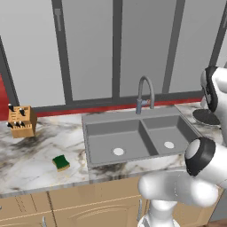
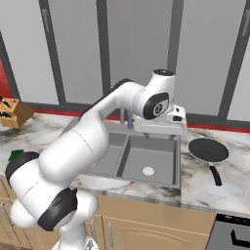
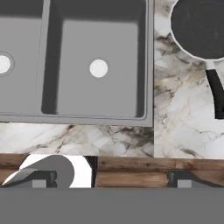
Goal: Pick the pan and sponge and place them into the sink. Then turn on the water.
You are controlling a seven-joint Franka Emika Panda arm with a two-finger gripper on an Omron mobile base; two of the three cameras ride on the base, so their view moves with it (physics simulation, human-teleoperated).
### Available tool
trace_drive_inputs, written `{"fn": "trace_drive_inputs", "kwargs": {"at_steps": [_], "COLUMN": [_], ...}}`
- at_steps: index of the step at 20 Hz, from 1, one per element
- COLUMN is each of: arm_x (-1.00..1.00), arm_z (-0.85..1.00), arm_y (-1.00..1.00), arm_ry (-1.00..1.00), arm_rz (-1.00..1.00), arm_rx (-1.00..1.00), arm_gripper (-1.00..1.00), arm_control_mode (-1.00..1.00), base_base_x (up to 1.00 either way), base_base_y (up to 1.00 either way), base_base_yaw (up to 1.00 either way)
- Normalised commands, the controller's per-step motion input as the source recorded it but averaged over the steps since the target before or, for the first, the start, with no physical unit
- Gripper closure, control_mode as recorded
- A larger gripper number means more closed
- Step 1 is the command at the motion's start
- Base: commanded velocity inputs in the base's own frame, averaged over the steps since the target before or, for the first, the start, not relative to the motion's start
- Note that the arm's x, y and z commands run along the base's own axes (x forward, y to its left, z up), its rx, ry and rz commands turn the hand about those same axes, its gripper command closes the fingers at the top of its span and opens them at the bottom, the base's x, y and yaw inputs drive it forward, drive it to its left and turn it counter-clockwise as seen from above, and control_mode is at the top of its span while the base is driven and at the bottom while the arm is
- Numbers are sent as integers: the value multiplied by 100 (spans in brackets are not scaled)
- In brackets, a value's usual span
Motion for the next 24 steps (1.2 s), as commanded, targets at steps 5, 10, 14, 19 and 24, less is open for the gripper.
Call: {"fn": "trace_drive_inputs", "kwargs": {"at_steps": [5,10,14,19,24], "arm_x": [2,2,5,1,5], "arm_z": [-7,-11,-26,-24,-17], "arm_y": [-33,-25,-32,-29,-27], "arm_ry": [3,5,5,0,0], "arm_rz": [-2,-12,-9,-4,-1], "arm_rx": [0,0,0,1,0], "arm_gripper": [-100,-100,-100,-100,-100], "arm_control_mode": [-100,-100,-100,-100,-100], "base_base_x": [0,0,0,0,0], "base_base_y": [0,0,0,0,0], "base_base_yaw": [0,0,0,0,0]}}
